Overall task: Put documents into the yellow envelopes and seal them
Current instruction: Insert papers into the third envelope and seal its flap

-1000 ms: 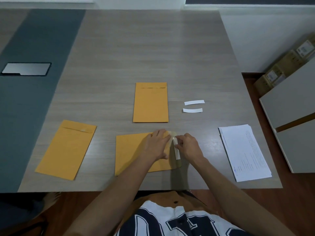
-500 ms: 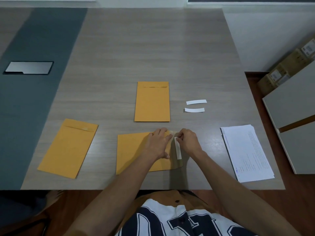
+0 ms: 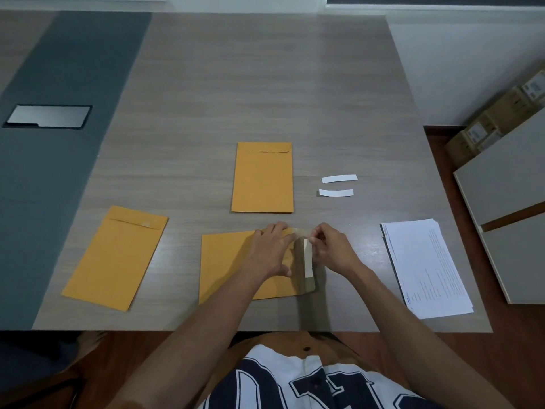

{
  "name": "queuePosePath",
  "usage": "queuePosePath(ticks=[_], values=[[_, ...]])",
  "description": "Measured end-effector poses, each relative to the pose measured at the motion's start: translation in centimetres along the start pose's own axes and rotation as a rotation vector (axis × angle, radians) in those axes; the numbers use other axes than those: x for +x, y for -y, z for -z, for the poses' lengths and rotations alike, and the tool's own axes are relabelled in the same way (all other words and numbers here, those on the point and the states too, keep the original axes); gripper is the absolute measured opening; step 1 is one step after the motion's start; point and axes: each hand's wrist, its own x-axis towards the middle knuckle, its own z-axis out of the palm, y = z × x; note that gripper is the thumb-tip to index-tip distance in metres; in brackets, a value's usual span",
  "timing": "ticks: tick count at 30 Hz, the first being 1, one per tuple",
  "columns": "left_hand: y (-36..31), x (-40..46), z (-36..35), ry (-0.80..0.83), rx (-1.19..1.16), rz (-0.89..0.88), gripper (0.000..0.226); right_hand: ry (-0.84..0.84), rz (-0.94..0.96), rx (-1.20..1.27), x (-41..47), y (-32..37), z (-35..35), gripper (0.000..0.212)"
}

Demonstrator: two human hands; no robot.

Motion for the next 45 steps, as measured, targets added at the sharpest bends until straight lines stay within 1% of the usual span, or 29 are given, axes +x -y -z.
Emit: queuePosePath(ticks=[4, 6, 8, 12, 14, 21, 24, 27, 32, 38, 42, 45], values=[[0.1, 0.2, 0.2, -0.025, -0.048, 0.05, 0.102, -0.107, -0.042, 0.296, -0.3, 0.7, 1.5, 0.006], [0.2, 0.4, 0.5, -0.022, -0.057, 0.089, 0.11, -0.103, -0.092, 0.445, 0.1, 0.8, 2.4, 0.016], [0.4, 0.7, 0.9, -0.008, -0.048, 0.118, 0.113, -0.095, -0.122, 0.556, 0.6, 0.8, 3.2, 0.019], [0.8, 0.9, 1.1, -0.008, -0.075, 0.154, 0.11, -0.136, -0.207, 0.724, 1.9, 1.2, 3.8, 0.009], [1.1, 1.0, 1.2, -0.019, -0.101, 0.176, 0.11, -0.173, -0.241, 0.776, 2.9, 1.5, 4.4, 0.009], [1.9, 1.3, 1.4, -0.062, -0.131, 0.221, 0.11, -0.249, -0.246, 0.763, 8.5, 2.7, 7.5, 0.008], [2.0, 1.7, 1.5, -0.062, -0.135, 0.228, 0.114, -0.314, -0.277, 0.749, 11.6, 3.3, 8.9, 0.009], [2.1, 1.7, 1.6, -0.065, -0.129, 0.226, 0.114, -0.34, -0.32, 0.718, 14.4, 3.4, 9.9, 0.006], [2.2, 1.9, 1.5, -0.067, -0.135, 0.229, 0.111, -0.371, -0.396, 0.59, 18.0, 2.8, 11.3, 0.017], [2.4, 2.1, 1.4, -0.071, -0.112, 0.237, 0.111, -0.415, -0.486, 0.504, 20.3, 2.0, 11.9, 0.007], [2.4, 2.3, 1.6, -0.063, -0.121, 0.234, 0.113, -0.406, -0.533, 0.411, 20.8, 1.2, 11.9, 0.001], [2.4, 2.3, 1.7, -0.057, -0.122, 0.235, 0.114, -0.368, -0.504, 0.324, 20.8, 0.6, 12.0, 0.018]])
